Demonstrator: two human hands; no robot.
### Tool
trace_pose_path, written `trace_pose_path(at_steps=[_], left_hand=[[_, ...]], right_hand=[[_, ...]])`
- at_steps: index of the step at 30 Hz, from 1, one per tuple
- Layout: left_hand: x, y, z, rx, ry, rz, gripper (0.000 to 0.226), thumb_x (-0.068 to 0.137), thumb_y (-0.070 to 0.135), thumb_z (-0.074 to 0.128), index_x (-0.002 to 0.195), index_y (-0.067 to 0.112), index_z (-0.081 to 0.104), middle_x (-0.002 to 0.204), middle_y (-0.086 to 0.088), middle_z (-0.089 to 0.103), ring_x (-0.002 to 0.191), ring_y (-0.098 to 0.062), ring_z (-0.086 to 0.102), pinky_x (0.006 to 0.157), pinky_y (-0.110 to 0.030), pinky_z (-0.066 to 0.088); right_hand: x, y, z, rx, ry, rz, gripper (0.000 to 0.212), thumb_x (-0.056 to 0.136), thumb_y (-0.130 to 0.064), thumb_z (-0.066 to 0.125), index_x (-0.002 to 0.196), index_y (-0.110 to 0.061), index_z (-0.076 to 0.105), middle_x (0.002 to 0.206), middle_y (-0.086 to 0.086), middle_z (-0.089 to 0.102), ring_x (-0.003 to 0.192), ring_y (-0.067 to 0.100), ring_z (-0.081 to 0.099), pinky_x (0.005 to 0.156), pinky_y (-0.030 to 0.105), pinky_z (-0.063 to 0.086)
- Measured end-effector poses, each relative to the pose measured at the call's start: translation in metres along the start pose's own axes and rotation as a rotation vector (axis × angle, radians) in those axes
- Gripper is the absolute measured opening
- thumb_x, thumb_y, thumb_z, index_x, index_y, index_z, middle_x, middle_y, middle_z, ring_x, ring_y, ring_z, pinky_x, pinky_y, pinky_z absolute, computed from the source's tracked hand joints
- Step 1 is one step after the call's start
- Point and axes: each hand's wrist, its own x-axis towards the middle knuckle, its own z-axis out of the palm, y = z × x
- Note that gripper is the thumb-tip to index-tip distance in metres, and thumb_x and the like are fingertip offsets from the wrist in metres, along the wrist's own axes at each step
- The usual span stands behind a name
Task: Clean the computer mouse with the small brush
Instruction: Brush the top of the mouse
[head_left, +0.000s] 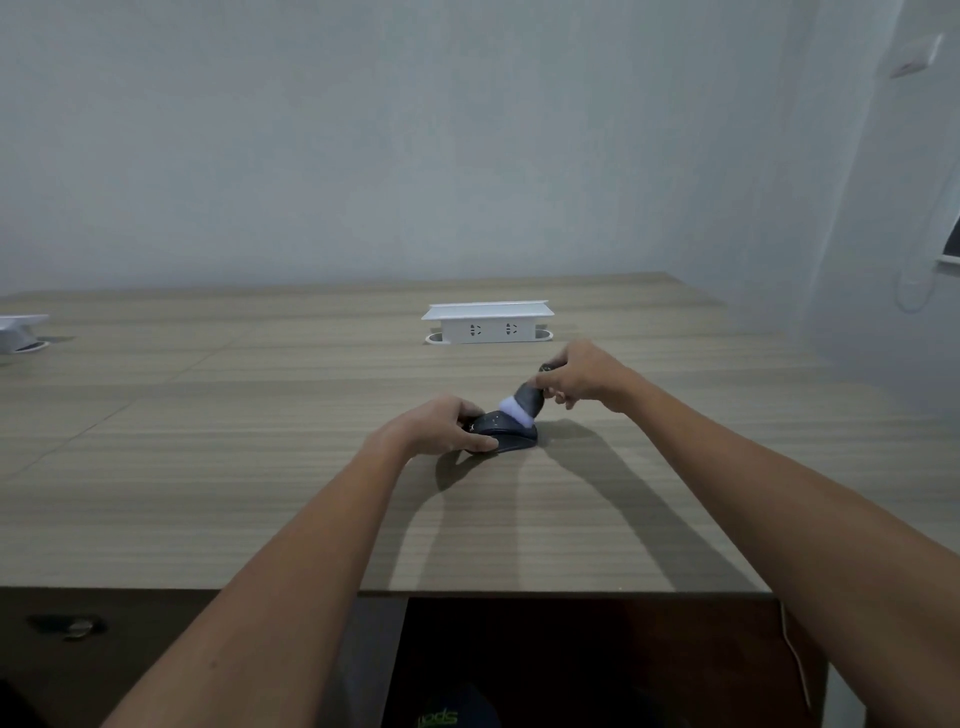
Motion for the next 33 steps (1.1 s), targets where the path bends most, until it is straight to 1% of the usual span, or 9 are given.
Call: trace_pose_path(at_steps=[2, 6, 8, 11, 15, 19, 24, 28, 33], left_hand=[[0.001, -0.001, 0.000, -0.001, -0.008, 0.004, 0.028, 0.086, 0.034, 0.075, 0.109, 0.018, 0.074, 0.089, 0.003, 0.073, 0.079, -0.010, 0.062, 0.074, -0.026, 0.045], [0.004, -0.004, -0.001, 0.005, -0.014, -0.007, 0.029, 0.084, 0.037, 0.075, 0.108, 0.021, 0.074, 0.096, -0.001, 0.076, 0.084, -0.014, 0.064, 0.084, -0.032, 0.049], [0.005, -0.005, -0.001, 0.003, -0.015, -0.010, 0.029, 0.084, 0.037, 0.076, 0.107, 0.021, 0.075, 0.095, 0.000, 0.076, 0.085, -0.015, 0.065, 0.086, -0.034, 0.050], [0.006, -0.003, 0.000, 0.002, -0.018, -0.007, 0.028, 0.085, 0.034, 0.076, 0.107, 0.018, 0.074, 0.091, 0.001, 0.074, 0.083, -0.014, 0.063, 0.081, -0.031, 0.048], [0.003, -0.002, -0.001, 0.001, 0.008, -0.003, 0.026, 0.084, 0.035, 0.077, 0.103, 0.018, 0.075, 0.086, 0.002, 0.073, 0.078, -0.013, 0.062, 0.075, -0.029, 0.046], [0.001, 0.002, 0.002, 0.018, 0.046, -0.001, 0.025, 0.083, 0.037, 0.078, 0.098, 0.017, 0.075, 0.079, 0.005, 0.069, 0.074, -0.013, 0.060, 0.070, -0.029, 0.043], [0.000, 0.003, 0.005, 0.090, 0.113, -0.012, 0.034, 0.077, 0.046, 0.080, 0.095, 0.017, 0.076, 0.073, 0.002, 0.068, 0.065, -0.012, 0.056, 0.059, -0.026, 0.039], [0.002, 0.002, 0.007, 0.107, 0.179, 0.012, 0.046, 0.078, 0.058, 0.074, 0.099, 0.018, 0.074, 0.082, -0.008, 0.075, 0.068, -0.016, 0.061, 0.064, -0.032, 0.043], [0.002, 0.006, 0.008, 0.068, 0.219, 0.040, 0.038, 0.094, 0.046, 0.061, 0.106, 0.013, 0.073, 0.091, -0.010, 0.075, 0.081, -0.024, 0.067, 0.070, -0.030, 0.047]], right_hand=[[0.000, 0.000, -0.001, -0.126, 0.059, 0.019, 0.018, 0.081, -0.008, 0.068, 0.063, -0.005, 0.065, 0.058, 0.006, 0.059, 0.048, 0.016, 0.054, 0.038, 0.016, 0.042], [-0.004, 0.000, -0.002, 0.046, -0.008, -0.031, 0.021, 0.085, -0.011, 0.067, 0.065, -0.008, 0.064, 0.063, 0.004, 0.061, 0.053, 0.013, 0.052, 0.045, 0.019, 0.044], [-0.004, 0.001, -0.003, -0.008, -0.019, -0.008, 0.018, 0.086, -0.010, 0.066, 0.069, -0.005, 0.067, 0.064, 0.006, 0.062, 0.052, 0.014, 0.053, 0.043, 0.019, 0.044], [-0.005, 0.003, -0.007, -0.118, 0.041, 0.023, 0.014, 0.084, -0.008, 0.065, 0.072, -0.003, 0.068, 0.066, 0.011, 0.063, 0.050, 0.015, 0.055, 0.038, 0.017, 0.042], [-0.010, 0.001, -0.008, 0.022, -0.048, -0.059, 0.020, 0.085, -0.012, 0.067, 0.066, -0.006, 0.068, 0.062, 0.004, 0.063, 0.050, 0.012, 0.053, 0.046, 0.022, 0.045], [-0.012, 0.006, -0.008, -0.175, 0.021, -0.029, 0.018, 0.084, -0.012, 0.067, 0.068, -0.003, 0.068, 0.059, 0.006, 0.061, 0.049, 0.014, 0.054, 0.040, 0.017, 0.044], [-0.018, 0.012, -0.006, -0.009, -0.020, -0.129, 0.025, 0.087, -0.020, 0.069, 0.072, 0.000, 0.069, 0.062, 0.002, 0.064, 0.049, 0.009, 0.054, 0.049, 0.022, 0.048], [-0.016, 0.021, -0.003, -0.174, 0.109, -0.146, 0.026, 0.086, -0.025, 0.069, 0.084, 0.001, 0.075, 0.073, 0.017, 0.073, 0.053, 0.013, 0.055, 0.051, 0.024, 0.046], [-0.023, 0.021, 0.000, -0.054, 0.022, -0.199, 0.021, 0.088, -0.026, 0.070, 0.088, -0.007, 0.078, 0.069, 0.005, 0.070, 0.053, 0.010, 0.056, 0.050, 0.022, 0.047]])
